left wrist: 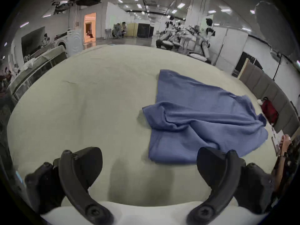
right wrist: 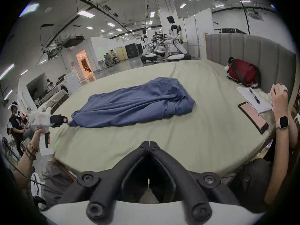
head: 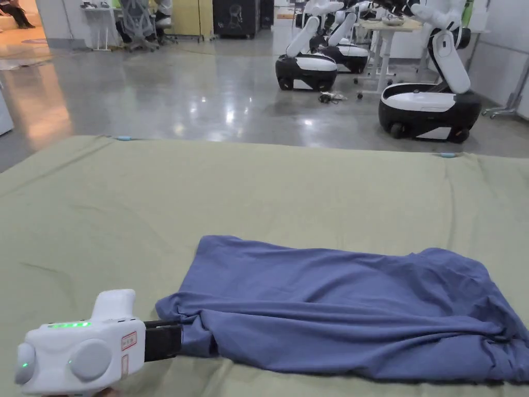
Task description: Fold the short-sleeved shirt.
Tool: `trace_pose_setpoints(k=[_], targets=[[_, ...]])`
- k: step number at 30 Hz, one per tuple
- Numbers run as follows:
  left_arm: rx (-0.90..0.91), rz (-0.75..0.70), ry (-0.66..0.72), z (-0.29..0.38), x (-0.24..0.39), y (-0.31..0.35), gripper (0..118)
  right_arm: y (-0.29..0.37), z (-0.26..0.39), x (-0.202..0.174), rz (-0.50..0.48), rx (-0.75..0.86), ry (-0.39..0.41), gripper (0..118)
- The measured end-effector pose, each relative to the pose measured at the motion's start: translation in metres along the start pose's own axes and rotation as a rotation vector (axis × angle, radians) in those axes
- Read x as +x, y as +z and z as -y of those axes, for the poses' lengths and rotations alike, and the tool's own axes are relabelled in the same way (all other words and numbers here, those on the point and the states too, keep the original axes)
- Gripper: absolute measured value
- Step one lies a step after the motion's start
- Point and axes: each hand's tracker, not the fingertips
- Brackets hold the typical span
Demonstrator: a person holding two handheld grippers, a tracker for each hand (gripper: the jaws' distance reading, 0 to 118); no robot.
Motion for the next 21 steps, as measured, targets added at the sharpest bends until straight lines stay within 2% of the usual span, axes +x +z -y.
trace_pose_setpoints(k=[5,7,8,9,10,11,12,16,17,18,19,20,21], targets=[[-0.124,-0.013,-0.091,-0.008,0.008,-0.031,113,-0.006,0.002,0.002,0.004,-0.027,0.002,3],[-0.100,-0.044,-0.113,-0.004,0.014,-0.030,108,-0.007,0.003,0.002,0.013,-0.036,-0.001,3],[-0.096,-0.048,-0.127,-0.005,0.016,-0.027,98,-0.009,0.003,0.002,0.017,-0.045,-0.002,3],[-0.089,-0.043,-0.147,-0.008,0.018,-0.021,75,-0.012,0.002,0.002,0.022,-0.054,0.000,3],[-0.061,-0.048,-0.178,-0.007,0.022,-0.015,48,-0.014,0.002,0.002,0.030,-0.062,0.003,3],[-0.034,-0.055,-0.213,-0.006,0.027,-0.011,14,-0.017,0.000,0.004,0.037,-0.071,0.005,3],[-0.016,-0.063,-0.251,-0.004,0.033,-0.008,9,-0.020,-0.002,0.006,0.039,-0.074,0.013,3],[-0.019,-0.101,-0.306,-0.004,0.041,-0.012,9,-0.039,-0.033,0.014,0.077,-0.050,0.065,6],[-0.021,-0.099,-0.301,-0.007,0.038,-0.012,9,-0.048,-0.043,0.018,0.085,-0.033,0.077,18],[-0.026,-0.091,-0.288,-0.008,0.036,-0.012,9,-0.061,-0.056,0.024,0.087,-0.034,0.083,53],[-0.025,-0.078,-0.267,-0.009,0.034,-0.010,9,-0.078,-0.069,0.035,0.109,-0.054,0.089,74],[-0.040,-0.061,-0.244,-0.009,0.033,-0.010,9,-0.096,-0.078,0.043,0.135,-0.092,0.101,83],[-0.036,-0.055,-0.238,-0.010,0.035,-0.004,9,-0.117,-0.087,0.053,0.143,-0.130,0.108,83]])
